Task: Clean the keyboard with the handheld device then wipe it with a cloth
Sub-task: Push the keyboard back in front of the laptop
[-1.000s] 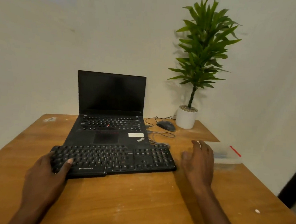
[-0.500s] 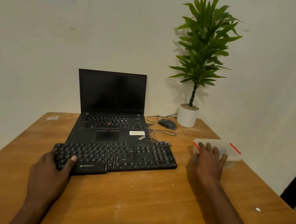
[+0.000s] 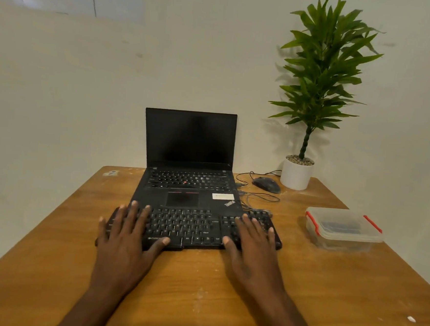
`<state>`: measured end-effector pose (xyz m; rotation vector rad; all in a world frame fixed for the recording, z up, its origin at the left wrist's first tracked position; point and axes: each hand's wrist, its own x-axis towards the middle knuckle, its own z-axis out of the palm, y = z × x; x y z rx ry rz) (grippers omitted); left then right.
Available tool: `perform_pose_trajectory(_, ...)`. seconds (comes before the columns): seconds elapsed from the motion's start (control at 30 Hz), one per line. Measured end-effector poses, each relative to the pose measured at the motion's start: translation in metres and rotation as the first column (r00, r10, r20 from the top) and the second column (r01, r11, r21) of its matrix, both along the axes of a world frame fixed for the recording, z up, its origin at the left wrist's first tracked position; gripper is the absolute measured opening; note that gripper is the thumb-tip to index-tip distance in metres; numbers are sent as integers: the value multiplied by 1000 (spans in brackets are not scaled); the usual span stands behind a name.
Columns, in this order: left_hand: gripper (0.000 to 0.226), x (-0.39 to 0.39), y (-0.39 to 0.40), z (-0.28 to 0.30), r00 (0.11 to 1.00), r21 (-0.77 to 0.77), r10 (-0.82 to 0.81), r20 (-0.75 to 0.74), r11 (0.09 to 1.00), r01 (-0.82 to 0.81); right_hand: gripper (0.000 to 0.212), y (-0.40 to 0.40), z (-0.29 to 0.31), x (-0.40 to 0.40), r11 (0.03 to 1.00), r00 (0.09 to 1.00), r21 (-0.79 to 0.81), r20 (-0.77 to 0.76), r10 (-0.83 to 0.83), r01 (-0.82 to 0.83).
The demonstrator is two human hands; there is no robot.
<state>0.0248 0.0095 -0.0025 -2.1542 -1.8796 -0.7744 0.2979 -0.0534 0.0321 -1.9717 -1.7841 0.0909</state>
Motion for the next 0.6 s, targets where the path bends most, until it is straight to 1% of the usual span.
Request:
perform_pose_trajectory(0.07,99,4,-6,0,1000,-17,-7,-3,1000,7,68,0,-7,-12,998,999,-53,28,28,-27)
perform_pose_trajectory(0.17,103,0,-16,-2,999,-50,16,38,999,-14,70,-3,-15,-21,996,998,-85,35,44,-41)
perform_pose_trajectory(0.23,105,-1,-23,-4,1000,-67,19,24,998,-17,71,-6,-21,-21,993,998,-104,47,52,-47)
perform_pose_trajectory(0.37,107,-3,-31,-6,1000,-111,18,4,994,-17,70,-11,-26,-23,996,993,-80,107,54,-46)
perform_pose_trajectory(0.5,103,0,-32,-6,997,-114,-31,-65,993,23,70,-13,-24,-26,996,991,-75,118,63,-54)
perform_pose_trajectory(0.6,90,2,-33,-7,991,-73,-84,-102,994,76,69,-14,-24,-26,995,987,-77,141,79,-69)
